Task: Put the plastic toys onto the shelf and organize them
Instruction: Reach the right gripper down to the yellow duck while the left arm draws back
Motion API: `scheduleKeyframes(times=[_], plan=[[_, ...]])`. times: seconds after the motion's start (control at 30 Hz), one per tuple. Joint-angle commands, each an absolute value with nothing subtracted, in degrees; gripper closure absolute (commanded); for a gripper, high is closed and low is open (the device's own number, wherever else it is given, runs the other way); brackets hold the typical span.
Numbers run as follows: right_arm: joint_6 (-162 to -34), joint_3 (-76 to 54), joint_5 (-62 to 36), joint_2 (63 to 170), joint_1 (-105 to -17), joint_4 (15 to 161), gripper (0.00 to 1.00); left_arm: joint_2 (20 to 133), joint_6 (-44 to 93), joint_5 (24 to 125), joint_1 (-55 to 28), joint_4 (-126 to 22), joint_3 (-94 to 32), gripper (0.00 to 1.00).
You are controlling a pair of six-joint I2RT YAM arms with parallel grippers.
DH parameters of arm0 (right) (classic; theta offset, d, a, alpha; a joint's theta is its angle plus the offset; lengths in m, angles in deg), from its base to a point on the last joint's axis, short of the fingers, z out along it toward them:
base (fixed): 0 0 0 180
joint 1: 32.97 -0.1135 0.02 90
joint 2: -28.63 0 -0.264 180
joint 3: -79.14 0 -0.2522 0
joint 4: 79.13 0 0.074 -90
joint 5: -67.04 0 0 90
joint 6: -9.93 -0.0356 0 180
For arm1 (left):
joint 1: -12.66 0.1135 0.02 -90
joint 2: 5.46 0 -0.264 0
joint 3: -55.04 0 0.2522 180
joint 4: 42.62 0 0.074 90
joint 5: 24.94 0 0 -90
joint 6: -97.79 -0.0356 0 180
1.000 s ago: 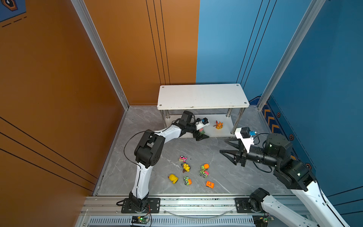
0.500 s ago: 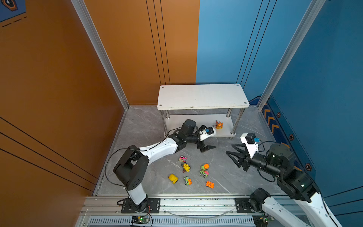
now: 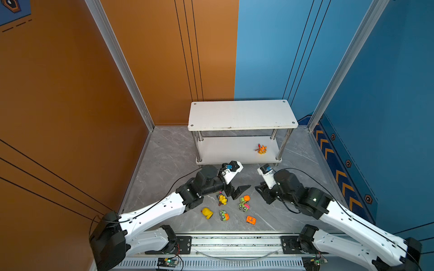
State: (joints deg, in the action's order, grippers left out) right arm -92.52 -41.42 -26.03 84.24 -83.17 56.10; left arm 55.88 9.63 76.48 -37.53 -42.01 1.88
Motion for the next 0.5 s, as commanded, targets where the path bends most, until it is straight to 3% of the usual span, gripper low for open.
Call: scheduleKeyframes(times=[0.0, 0.2, 0.47], plan=[[-90.55, -38.11, -32.64, 90.93, -86.78, 60.38, 0.64, 48.74, 19.07, 65.98, -37.14, -38.34, 7.32, 0.02], [-87.44, -31.99, -32.38, 103.17, -91.60, 62.21, 0.66, 31.16, 23.78, 47.23, -36.37, -30.12, 22.55, 0.02], [-87.12, -23.63, -29.67, 117.69, -97.08, 58.90, 0.57, 17.44, 32.54, 36.76, -28.64, -50.82, 26.11, 0.02]])
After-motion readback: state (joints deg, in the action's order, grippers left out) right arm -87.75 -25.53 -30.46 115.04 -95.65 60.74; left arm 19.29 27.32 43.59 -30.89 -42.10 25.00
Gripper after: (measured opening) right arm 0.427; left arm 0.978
